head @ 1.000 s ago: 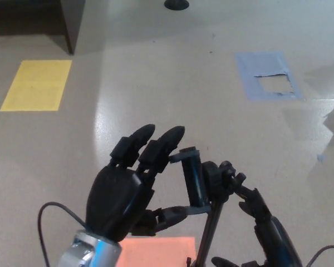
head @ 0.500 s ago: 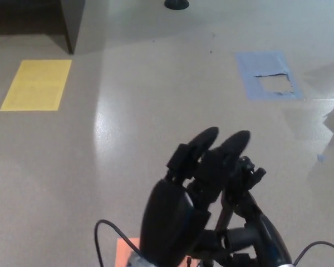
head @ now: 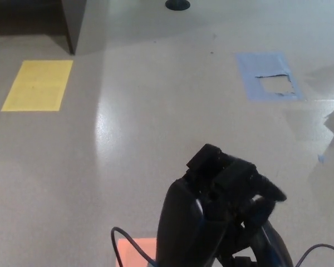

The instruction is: A phone stand is kept on the floor and the robot uses both its hands to grab it and uses its left hand to extend the phone stand by pulling it upwards

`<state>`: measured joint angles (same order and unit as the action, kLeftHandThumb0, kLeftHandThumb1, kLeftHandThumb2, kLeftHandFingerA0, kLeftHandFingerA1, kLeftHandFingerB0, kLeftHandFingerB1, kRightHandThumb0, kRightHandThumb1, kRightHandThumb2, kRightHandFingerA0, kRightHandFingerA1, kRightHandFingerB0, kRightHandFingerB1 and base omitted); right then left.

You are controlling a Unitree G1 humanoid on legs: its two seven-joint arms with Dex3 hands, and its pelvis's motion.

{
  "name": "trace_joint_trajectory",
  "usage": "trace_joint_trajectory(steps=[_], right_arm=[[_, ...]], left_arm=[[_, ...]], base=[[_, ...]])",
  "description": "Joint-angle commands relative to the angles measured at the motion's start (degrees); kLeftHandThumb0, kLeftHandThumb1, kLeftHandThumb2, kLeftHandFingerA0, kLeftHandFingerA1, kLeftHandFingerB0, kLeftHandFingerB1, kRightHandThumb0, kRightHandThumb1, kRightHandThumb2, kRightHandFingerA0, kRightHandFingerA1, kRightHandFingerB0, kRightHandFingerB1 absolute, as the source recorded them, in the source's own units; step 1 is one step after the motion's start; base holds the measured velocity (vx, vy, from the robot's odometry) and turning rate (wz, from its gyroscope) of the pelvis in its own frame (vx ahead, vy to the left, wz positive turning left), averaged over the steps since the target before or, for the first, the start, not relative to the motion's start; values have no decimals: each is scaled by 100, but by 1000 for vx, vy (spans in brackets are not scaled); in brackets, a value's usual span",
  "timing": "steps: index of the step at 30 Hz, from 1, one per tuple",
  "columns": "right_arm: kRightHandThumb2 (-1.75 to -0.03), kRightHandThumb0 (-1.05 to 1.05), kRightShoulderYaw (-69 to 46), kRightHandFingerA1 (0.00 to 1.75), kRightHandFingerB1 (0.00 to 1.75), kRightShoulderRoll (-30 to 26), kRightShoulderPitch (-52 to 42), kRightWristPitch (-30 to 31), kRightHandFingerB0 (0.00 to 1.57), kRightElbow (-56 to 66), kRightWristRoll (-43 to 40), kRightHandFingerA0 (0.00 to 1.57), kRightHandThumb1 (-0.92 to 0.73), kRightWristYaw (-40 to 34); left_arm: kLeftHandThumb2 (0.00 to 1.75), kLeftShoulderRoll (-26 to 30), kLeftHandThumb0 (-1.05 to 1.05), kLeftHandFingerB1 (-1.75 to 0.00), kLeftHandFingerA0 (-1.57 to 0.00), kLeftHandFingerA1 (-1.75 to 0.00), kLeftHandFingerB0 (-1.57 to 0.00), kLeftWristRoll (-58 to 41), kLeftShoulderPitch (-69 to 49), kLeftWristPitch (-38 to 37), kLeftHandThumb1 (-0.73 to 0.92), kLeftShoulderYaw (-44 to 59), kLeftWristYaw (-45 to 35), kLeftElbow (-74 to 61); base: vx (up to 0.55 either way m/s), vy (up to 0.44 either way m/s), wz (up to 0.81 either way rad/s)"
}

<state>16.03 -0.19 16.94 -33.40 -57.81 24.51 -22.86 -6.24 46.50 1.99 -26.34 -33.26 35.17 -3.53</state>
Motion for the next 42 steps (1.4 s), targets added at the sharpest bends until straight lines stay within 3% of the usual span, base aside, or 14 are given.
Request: trace_joint_trajectory(steps=[1, 3, 4, 6, 7, 13, 14, 17, 18, 20, 21, 36, 37, 42], right_arm=[[-114, -103, -171, 90, 71, 13, 44, -244, 10, -56, -201, 44, -63, 26], [-114, -103, -184, 90, 71, 16, 45, -253, 10, -61, -190, 44, -63, 27], [-65, -105, -206, 102, 81, 17, 79, -218, 20, -142, -206, 36, -82, 45], [-65, -105, -311, 106, 92, 71, 72, -57, 26, -151, -365, 32, -80, 228], [-112, -105, -387, 93, 77, 109, 43, 46, 10, -116, -473, 30, -57, 344], [-67, -105, -508, 111, 98, 121, -36, 306, 17, 101, -514, 17, -78, 471], [-112, -105, -519, 94, 77, 129, -47, 260, 11, 95, -526, 33, -55, 483], [-112, -105, -532, 94, 77, 133, -59, 275, 11, 121, -527, 33, -55, 506], [-64, -105, -533, 111, 100, 152, -7, 295, 18, 88, -509, 19, -78, 472], [-64, -105, -538, 111, 100, 171, 27, 310, 18, 68, -505, 19, -78, 453], [-112, -105, -511, 89, 76, 187, 6, 117, 11, -8, -478, 28, -60, 402], [-110, -98, -483, 87, 78, 163, 6, -96, 19, -179, -439, 28, -56, 312], [-61, -105, -512, 104, 93, 190, -30, -83, 16, -186, -506, 16, -76, 389], [-108, -102, -484, 90, 79, 187, -23, -85, 19, -238, -465, 31, -58, 351]], left_arm=[[74, 57, 0, -175, -81, -175, -63, -263, -197, 43, 77, 23, -176, 143], [74, 56, 0, -175, -81, -175, -63, -276, -198, 37, 77, 29, -184, 145], [79, 114, -1, -175, -85, -175, -55, -313, -74, -79, 72, 158, -76, 262], [78, 179, -2, -175, -85, -175, -55, -351, 55, -241, 70, 297, 60, 452], [74, 204, -8, -175, -85, -175, -54, -446, 104, -299, 73, 399, 70, 569], [70, 322, -9, -175, -85, -175, -58, -773, 267, -281, 75, 866, -173, 847], [67, 345, -8, -175, -76, -175, -57, -809, 318, -338, 75, 914, -172, 918], [67, 340, -8, -175, -76, -175, -57, -819, 333, -382, 75, 942, -185, 954], [57, 354, -43, -68, -40, -95, -45, -792, 344, -274, 57, 961, -300, 875], [57, 363, -43, -68, -40, -95, -45, -790, 360, -238, 57, 987, -374, 844], [58, 404, -66, -27, -17, -31, -18, -735, 193, 88, 58, 934, -725, 571], [86, 373, -77, -22, -2, -32, -11, -290, -121, 687, 49, 784, -942, 134], [85, 347, -81, -21, -9, -30, -9, -292, -196, 753, 50, 763, -981, 43], [88, 367, -71, -28, -4, -36, -3, -244, -239, 765, 47, 742, -915, 10]], base=[[0, 0, 0], [0, 0, 0], [0, 0, 0], [0, 0, 0], [0, 0, 0], [0, 0, 0], [0, 0, 0], [0, 0, 0], [0, 0, 0], [0, 0, 0], [0, 0, 0], [0, 0, 0], [0, 0, 0], [0, 0, 0]])
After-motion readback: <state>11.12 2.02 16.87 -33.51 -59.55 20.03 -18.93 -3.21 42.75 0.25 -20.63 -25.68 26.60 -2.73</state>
